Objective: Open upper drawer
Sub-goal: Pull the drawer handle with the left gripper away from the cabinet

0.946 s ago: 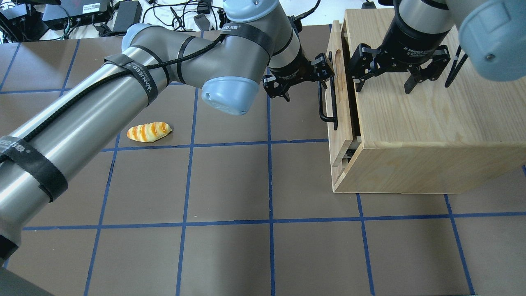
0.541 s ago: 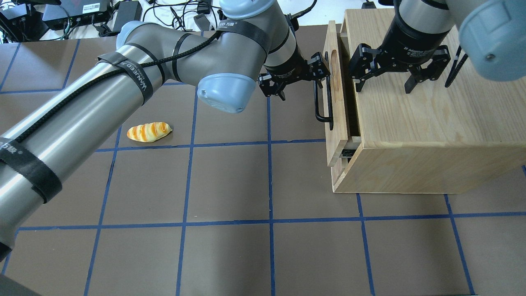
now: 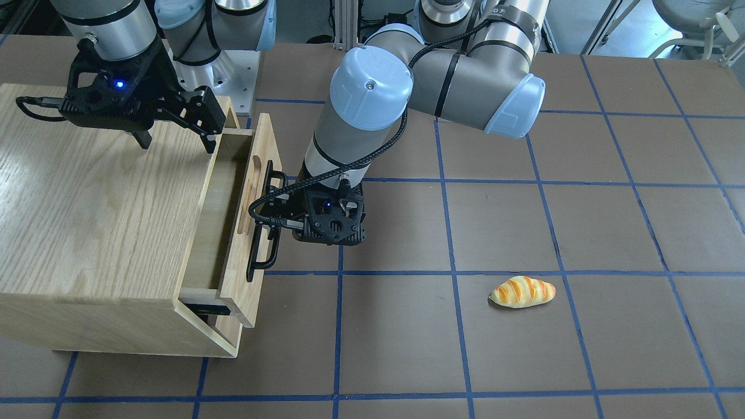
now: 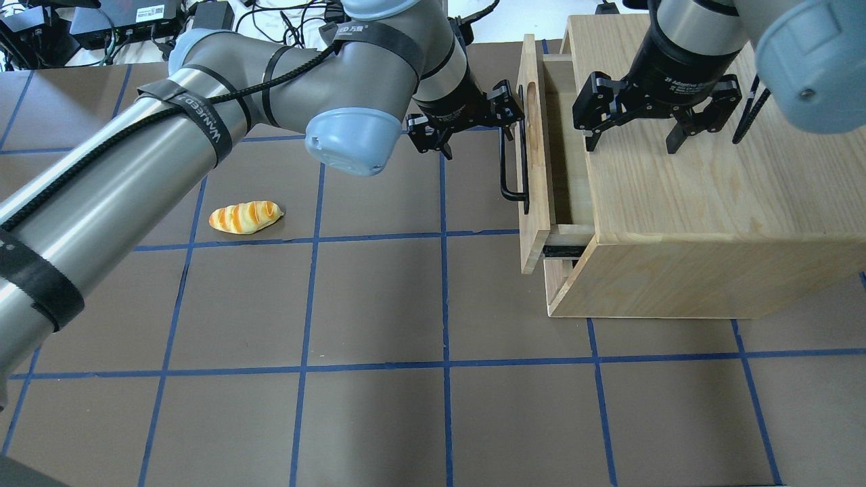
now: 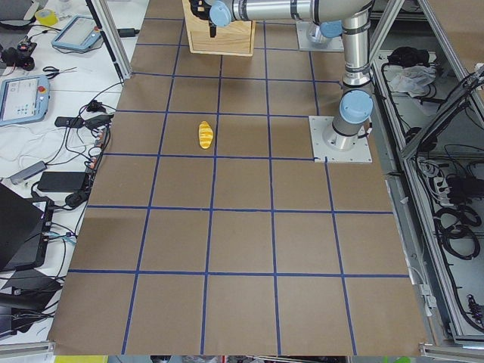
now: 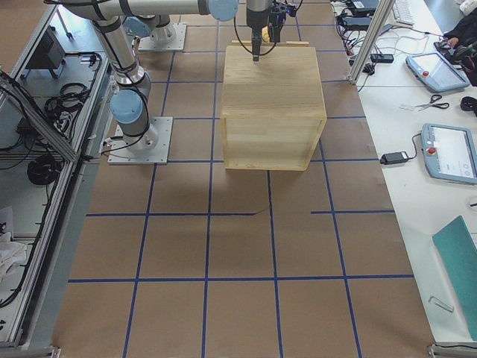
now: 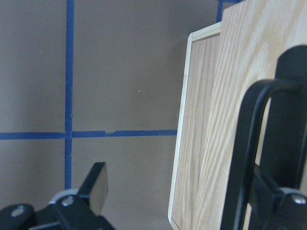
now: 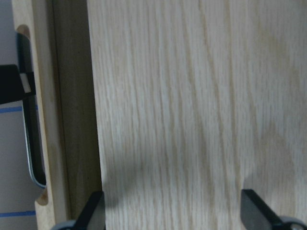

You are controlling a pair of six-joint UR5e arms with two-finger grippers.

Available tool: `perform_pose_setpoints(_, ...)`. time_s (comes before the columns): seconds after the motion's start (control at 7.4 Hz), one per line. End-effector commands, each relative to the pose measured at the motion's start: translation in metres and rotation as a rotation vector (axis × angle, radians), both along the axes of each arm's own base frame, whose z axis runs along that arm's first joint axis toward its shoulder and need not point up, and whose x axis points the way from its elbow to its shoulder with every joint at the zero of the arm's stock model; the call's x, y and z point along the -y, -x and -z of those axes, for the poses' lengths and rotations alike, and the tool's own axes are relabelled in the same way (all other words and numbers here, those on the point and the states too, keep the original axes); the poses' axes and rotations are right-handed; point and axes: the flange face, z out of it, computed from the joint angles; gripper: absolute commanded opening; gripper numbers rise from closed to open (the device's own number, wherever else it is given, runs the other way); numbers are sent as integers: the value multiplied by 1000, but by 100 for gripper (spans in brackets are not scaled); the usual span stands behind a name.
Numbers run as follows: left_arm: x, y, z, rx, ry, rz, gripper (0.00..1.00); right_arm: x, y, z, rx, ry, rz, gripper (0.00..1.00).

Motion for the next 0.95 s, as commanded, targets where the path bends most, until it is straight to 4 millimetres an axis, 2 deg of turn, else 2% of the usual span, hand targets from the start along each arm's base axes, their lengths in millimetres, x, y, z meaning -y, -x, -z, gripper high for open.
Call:
perform_pose_setpoints(0.0, 5, -9, 0, 7, 2, -7, 100, 0, 0, 0, 2, 0, 0, 100)
perform_pose_setpoints(0.54, 13, -38, -5, 50, -4, 16, 100, 0, 0, 0, 0, 0, 0, 100)
perform_pose_setpoints(0.81, 13, -42, -8, 50, 0, 20, 100, 0, 0, 0, 0, 0, 0, 100)
